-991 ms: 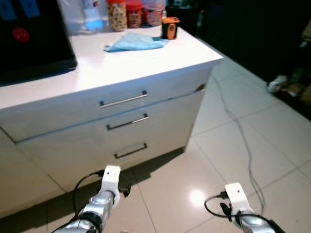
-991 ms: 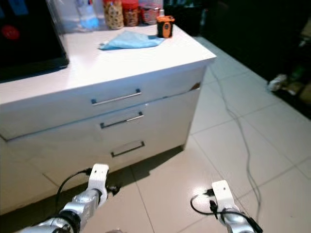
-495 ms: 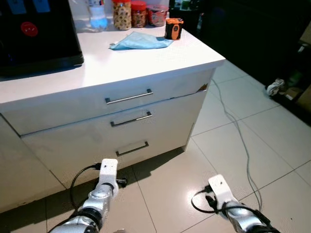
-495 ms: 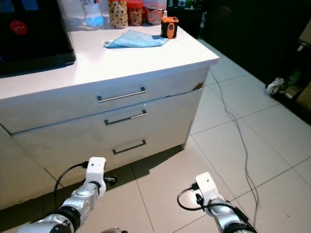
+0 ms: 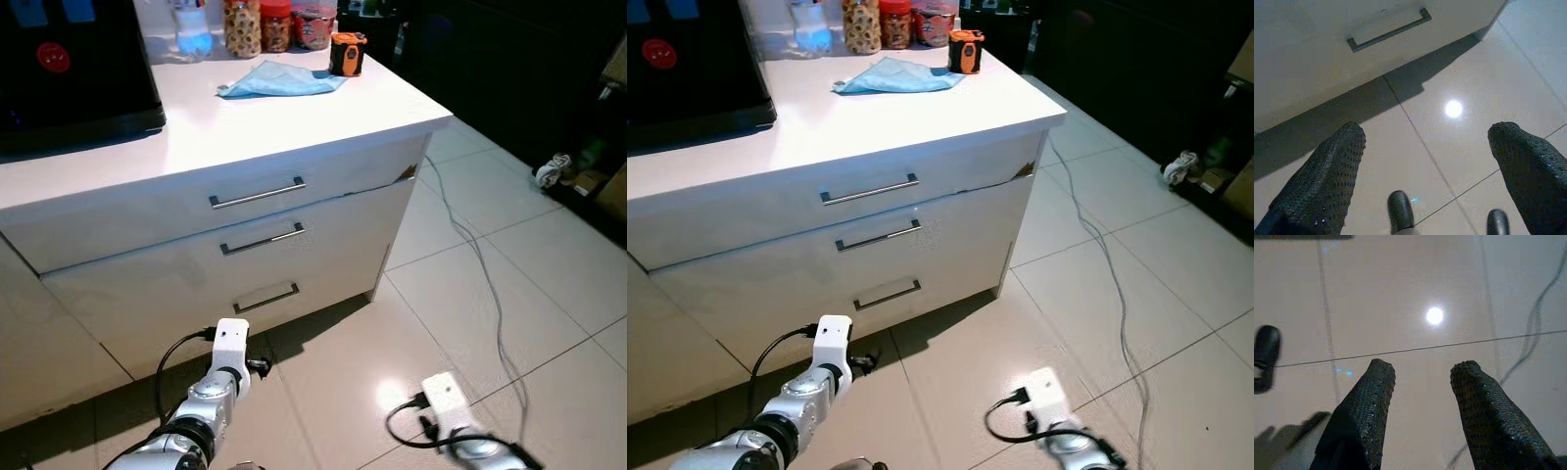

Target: Kitchen organization

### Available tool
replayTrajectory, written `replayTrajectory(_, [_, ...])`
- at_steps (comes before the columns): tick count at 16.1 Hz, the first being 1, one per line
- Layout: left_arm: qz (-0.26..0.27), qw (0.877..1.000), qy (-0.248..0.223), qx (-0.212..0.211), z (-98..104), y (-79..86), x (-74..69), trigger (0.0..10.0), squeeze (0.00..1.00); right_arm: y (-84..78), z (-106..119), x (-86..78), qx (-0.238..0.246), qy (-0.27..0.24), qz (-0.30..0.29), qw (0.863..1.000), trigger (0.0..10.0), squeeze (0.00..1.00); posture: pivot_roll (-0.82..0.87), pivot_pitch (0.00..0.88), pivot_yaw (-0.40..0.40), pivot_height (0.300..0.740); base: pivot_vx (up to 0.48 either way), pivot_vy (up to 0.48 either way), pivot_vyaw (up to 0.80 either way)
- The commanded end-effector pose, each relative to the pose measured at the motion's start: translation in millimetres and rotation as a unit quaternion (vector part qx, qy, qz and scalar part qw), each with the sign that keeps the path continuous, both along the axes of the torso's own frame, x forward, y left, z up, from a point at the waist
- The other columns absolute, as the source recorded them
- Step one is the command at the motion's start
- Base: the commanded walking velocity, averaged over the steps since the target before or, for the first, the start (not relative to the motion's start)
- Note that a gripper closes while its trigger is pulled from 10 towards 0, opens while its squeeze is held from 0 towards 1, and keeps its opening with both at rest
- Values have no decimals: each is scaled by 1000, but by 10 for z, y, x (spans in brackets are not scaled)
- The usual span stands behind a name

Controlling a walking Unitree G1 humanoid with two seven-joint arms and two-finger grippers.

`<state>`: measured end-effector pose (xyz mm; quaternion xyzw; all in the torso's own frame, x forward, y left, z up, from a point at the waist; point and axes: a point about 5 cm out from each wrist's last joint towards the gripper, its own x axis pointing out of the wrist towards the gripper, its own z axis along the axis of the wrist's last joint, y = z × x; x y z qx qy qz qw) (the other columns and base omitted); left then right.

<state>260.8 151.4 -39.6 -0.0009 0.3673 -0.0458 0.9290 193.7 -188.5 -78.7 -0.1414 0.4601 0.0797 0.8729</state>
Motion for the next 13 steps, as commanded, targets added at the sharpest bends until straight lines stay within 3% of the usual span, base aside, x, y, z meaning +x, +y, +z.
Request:
replayTrajectory(1, [-18, 1000, 0, 8, 24, -11, 33, 10000, 0, -30, 34, 59, -5, -12, -15, 1000, 10000, 0, -35, 0, 33, 740, 0, 0, 0])
replayTrajectory(5, [-59, 998, -3, 36, 61, -44, 83, 10000, 0, -96, -1, -25, -3, -2, -35, 999, 10000, 0, -37, 0, 53, 740, 0, 0, 0])
replayTrajectory(13, [-20, 1000, 5, 20, 46, 45, 64, 10000, 0, -87, 80, 123, 17, -26, -48, 998, 10000, 0, -52, 0, 39, 740, 0, 0, 0])
